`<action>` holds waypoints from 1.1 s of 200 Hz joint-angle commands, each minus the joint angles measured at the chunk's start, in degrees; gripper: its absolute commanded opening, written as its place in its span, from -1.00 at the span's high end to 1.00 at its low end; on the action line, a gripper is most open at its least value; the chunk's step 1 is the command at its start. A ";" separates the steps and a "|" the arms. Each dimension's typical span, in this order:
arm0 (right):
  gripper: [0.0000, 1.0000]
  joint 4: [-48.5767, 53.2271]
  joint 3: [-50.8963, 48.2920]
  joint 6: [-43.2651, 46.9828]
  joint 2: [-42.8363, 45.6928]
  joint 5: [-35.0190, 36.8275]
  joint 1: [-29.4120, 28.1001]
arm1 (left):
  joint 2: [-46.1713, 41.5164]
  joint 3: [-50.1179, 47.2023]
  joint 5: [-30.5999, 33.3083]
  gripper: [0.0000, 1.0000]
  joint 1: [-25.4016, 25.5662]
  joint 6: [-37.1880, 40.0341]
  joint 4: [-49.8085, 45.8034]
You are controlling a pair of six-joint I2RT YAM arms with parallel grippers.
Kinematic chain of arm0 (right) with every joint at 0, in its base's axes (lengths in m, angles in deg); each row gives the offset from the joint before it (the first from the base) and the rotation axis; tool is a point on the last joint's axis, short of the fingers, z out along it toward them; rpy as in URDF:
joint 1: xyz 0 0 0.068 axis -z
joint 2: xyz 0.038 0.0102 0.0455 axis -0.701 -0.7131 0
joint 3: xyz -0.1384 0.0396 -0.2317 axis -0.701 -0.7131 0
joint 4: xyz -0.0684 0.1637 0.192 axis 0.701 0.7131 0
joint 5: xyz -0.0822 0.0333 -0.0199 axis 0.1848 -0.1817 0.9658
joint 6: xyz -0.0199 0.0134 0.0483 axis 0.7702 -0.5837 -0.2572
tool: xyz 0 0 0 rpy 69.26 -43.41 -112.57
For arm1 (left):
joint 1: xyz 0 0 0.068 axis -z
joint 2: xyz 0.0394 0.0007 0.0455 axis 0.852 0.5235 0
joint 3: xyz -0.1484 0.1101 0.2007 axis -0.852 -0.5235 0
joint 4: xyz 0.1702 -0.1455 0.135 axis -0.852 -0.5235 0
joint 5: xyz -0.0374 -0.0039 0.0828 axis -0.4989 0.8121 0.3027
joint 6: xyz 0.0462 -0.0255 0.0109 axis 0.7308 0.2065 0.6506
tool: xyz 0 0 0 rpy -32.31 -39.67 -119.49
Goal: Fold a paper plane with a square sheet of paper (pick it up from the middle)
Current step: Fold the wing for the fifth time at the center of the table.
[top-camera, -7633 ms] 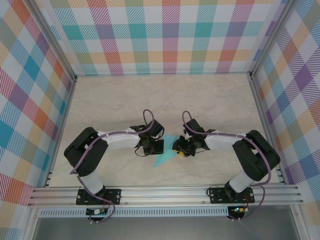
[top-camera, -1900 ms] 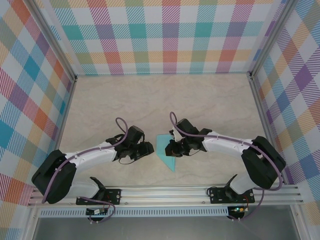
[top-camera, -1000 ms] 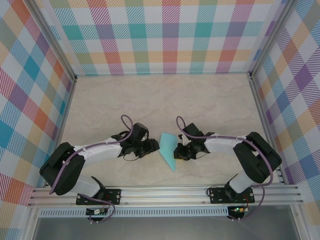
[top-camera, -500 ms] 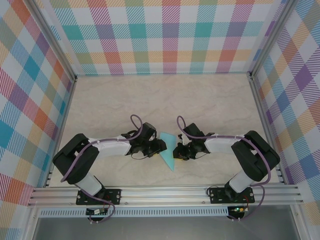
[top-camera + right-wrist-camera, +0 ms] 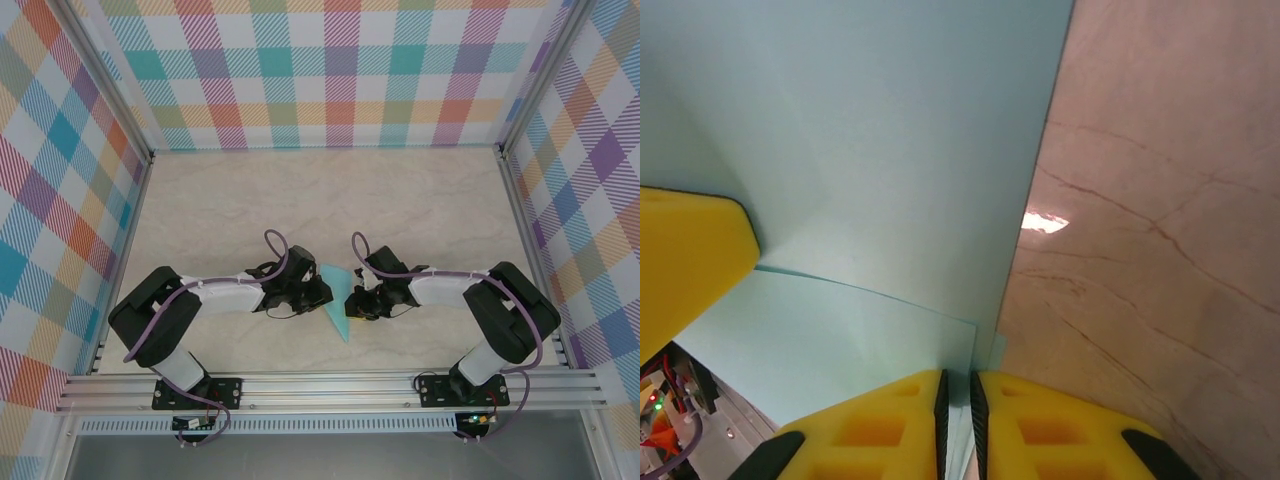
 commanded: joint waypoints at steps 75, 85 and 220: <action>0.02 -1.07 -9.34 8.90 23.52 20.76 -8.03 | -3.72 0.39 6.71 0.86 1.94 -4.21 -3.74; -0.14 -4.33 -11.23 11.41 24.41 23.30 -10.62 | -3.73 0.59 6.75 0.86 1.98 -4.24 -3.99; -0.10 -21.96 -19.12 31.79 24.16 44.67 -28.07 | -2.71 1.75 6.00 0.86 2.01 -4.45 -5.58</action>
